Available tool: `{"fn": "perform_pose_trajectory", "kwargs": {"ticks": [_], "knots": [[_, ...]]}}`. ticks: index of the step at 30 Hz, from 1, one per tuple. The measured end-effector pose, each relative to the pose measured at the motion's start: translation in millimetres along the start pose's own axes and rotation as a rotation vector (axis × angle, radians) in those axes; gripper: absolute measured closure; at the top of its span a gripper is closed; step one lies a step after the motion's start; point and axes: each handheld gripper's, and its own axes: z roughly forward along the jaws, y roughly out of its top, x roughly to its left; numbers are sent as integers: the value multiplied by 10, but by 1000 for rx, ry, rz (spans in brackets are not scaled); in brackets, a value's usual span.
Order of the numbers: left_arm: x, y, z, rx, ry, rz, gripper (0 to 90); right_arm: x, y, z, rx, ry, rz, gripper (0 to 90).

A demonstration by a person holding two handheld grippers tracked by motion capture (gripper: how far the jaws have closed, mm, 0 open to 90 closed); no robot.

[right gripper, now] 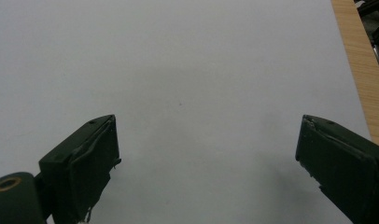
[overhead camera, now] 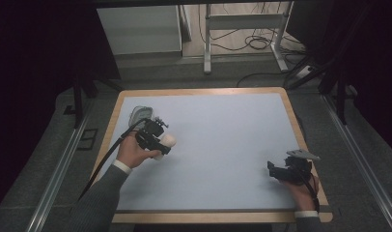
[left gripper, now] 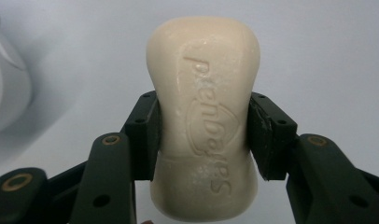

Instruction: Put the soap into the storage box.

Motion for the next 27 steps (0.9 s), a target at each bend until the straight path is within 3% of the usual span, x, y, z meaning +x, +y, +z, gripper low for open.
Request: {"fn": "perform_pose_trajectory", "kwargs": {"ticks": [4,27], "knots": [[78,42,-33,3,11,-7,498,2,-2,4,2,1,-1,59],[647,161,-51,12,50,-138,500,3,-9,20,7,-4,-4,59]]}}
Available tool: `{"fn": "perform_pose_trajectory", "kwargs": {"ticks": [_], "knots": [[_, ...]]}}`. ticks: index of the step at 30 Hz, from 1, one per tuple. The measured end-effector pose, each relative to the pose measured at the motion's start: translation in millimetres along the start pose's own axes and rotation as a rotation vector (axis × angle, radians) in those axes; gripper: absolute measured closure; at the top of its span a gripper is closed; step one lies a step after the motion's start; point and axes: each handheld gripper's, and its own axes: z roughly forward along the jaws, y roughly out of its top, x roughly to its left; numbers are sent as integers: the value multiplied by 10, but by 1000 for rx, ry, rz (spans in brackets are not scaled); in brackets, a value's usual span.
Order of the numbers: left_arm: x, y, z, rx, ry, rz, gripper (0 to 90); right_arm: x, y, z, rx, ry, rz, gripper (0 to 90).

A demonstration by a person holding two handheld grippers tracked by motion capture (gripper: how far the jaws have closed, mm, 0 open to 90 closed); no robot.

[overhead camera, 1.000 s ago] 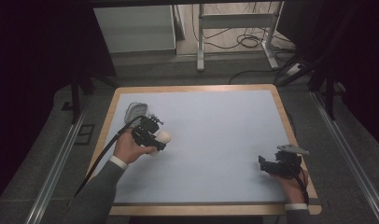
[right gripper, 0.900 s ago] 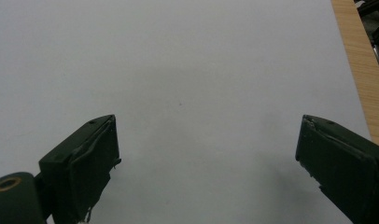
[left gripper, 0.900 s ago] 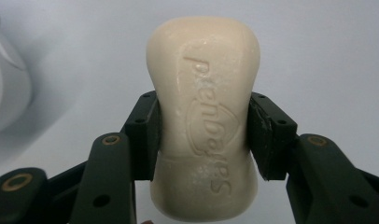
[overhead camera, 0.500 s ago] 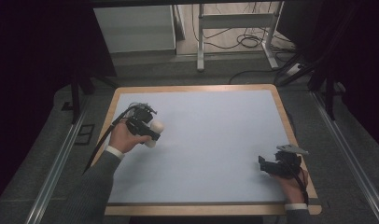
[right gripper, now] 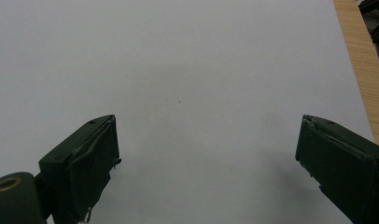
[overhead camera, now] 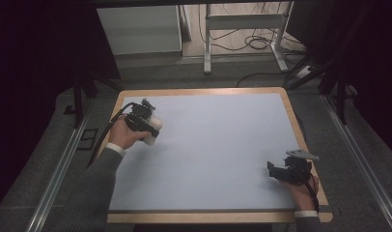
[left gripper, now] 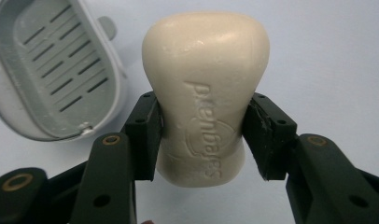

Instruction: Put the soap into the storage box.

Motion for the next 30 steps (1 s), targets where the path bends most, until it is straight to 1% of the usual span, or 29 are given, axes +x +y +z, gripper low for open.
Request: {"fn": "perform_pose_trajectory", "kwargs": {"ticks": [1,2,3,6,9,10,11,12,13,14,15,18,21,22,24,27,29,30], "knots": [[0,0,0,0,0,0,500,0,0,0,0,0,0,59],[28,12,0,3,2,-7,500,1,-1,2,0,0,-1,59],[84,38,2,3,8,-24,500,3,-2,5,2,0,0,59],[174,87,4,5,15,-46,500,1,-3,7,2,0,0,59],[274,133,29,7,21,-78,500,-5,-4,7,2,-1,-1,59],[274,133,29,7,21,-78,500,-5,-4,7,2,-1,-1,59],[348,152,56,12,20,-99,500,-6,-5,7,3,-1,1,59],[348,152,56,12,20,-99,500,-8,-6,7,3,-1,2,59],[382,159,70,17,24,-108,500,-8,-6,7,3,-1,2,59],[445,169,92,24,28,-119,500,-15,-7,7,3,1,0,59],[445,169,92,24,28,-119,500,-15,-7,7,3,1,0,59],[519,182,108,26,30,-142,500,-18,-8,8,3,-3,10,59],[578,212,123,28,35,-159,500,-19,-11,14,3,-1,6,59],[578,212,123,28,35,-159,500,-19,-11,14,3,-1,6,59],[595,239,127,29,37,-162,500,-21,-12,15,5,-1,5,59],[648,310,148,35,40,-182,500,-30,-11,12,3,-4,8,59],[684,335,176,34,34,-197,500,-32,-11,9,5,-6,12,59],[702,343,197,42,33,-201,500,-33,-12,10,5,-6,11,59]]}}
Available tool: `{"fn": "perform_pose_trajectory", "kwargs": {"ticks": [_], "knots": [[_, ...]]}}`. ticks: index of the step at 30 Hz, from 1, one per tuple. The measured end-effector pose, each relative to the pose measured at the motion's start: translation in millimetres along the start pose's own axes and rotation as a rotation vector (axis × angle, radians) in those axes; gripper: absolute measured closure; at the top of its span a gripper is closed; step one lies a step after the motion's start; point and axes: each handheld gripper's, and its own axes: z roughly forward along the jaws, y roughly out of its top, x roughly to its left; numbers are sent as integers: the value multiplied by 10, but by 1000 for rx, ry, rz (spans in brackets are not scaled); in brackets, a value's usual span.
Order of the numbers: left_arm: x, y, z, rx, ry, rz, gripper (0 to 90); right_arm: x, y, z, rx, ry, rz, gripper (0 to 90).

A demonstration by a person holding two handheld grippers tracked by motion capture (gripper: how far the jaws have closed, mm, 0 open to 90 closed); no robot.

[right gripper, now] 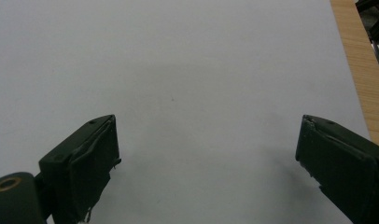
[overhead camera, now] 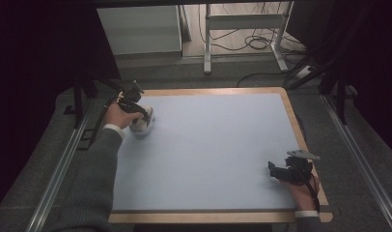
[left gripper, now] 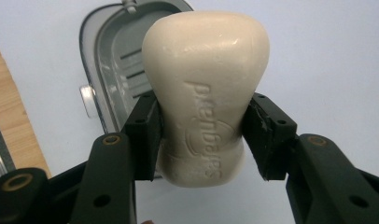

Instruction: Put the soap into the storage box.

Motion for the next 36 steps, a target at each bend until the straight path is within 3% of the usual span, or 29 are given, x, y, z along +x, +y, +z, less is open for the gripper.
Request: {"fn": "perform_pose_trajectory", "kwargs": {"ticks": [4,10,20,28,36], "knots": [[47,28,99,13,31,-14,500,-6,-3,2,3,1,0,59],[37,40,220,8,42,-33,499,-8,-10,15,6,-3,-2,59],[-17,29,323,-2,60,-23,491,-1,-15,22,9,-4,-5,59],[-73,5,278,-45,62,-18,346,9,-19,33,11,-2,-11,59],[-179,-76,101,-102,37,37,265,-2,-15,29,10,-5,-8,59]]}}
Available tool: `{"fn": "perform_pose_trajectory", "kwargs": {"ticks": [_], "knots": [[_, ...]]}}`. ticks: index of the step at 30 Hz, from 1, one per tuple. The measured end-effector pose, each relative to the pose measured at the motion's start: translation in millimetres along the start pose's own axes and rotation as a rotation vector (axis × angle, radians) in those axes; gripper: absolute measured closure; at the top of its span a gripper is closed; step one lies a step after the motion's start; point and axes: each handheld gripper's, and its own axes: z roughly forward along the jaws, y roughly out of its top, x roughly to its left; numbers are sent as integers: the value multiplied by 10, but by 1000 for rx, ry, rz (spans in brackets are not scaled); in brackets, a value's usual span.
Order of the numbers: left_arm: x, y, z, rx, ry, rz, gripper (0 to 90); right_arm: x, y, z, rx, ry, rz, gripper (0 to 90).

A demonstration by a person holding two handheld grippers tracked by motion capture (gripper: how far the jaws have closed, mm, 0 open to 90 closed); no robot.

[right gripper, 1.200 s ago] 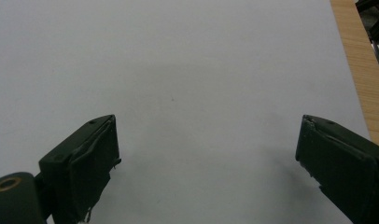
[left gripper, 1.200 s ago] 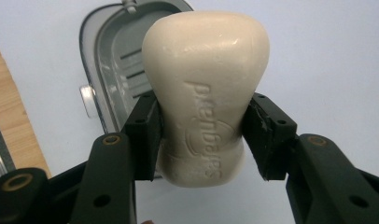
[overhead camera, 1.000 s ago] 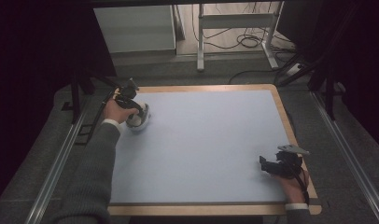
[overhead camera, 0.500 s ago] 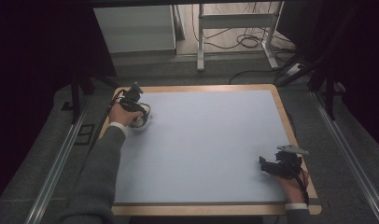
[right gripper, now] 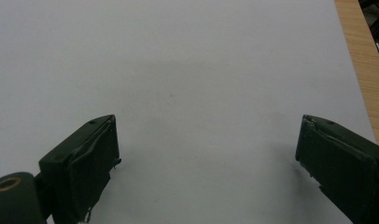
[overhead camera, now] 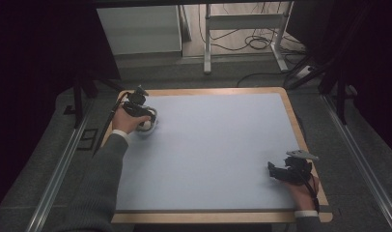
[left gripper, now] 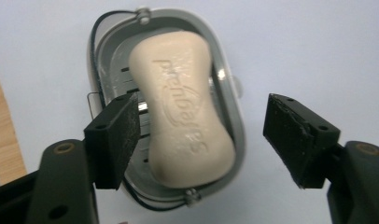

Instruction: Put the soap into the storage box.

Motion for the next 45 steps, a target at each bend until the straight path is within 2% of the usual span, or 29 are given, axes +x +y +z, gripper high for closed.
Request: {"fn": "perform_pose_trajectory", "kwargs": {"ticks": [4,5,10,11,12,15,16,19,23,31,35,36,38,39,40,42,45], "knots": [[-122,-88,-152,-73,-44,53,237,15,8,-12,-7,9,2,59],[-122,-88,-152,-73,-44,53,237,19,9,-15,-13,12,-5,59],[-270,-301,-292,-125,-93,128,227,39,19,-36,-27,19,-12,59],[-270,-301,-292,-125,-93,128,226,39,19,-36,-27,19,-12,59],[-301,-377,-309,-138,-100,144,225,43,20,-37,-27,18,-15,58],[-327,-449,-310,-145,-111,159,223,46,19,-36,-30,16,-19,59],[-349,-516,-305,-154,-115,172,222,46,20,-39,-30,18,-20,59],[-368,-579,-303,-164,-124,181,221,47,20,-41,-31,17,-21,59],[-438,-746,-279,-179,-148,201,219,55,21,-46,-35,19,-28,59],[-548,-1007,-168,-187,-177,211,213,59,24,-57,-39,19,-36,59],[-599,-1209,-55,-188,-198,189,208,63,24,-59,-41,16,-39,59],[-599,-1209,-55,-188,-198,189,208,63,24,-59,-41,16,-39,59],[-625,-1365,7,-195,-215,176,207,66,23,-63,-41,18,-38,59],[-625,-1365,7,-195,-215,176,208,66,23,-63,-41,18,-38,59],[-645,-1465,36,-193,-205,176,210,70,24,-62,-42,18,-37,59],[-649,-1542,60,-185,-201,173,205,77,30,-64,-44,29,-41,59],[-622,-1621,74,-210,-222,137,207,94,42,-72,-49,32,-43,59]]}}
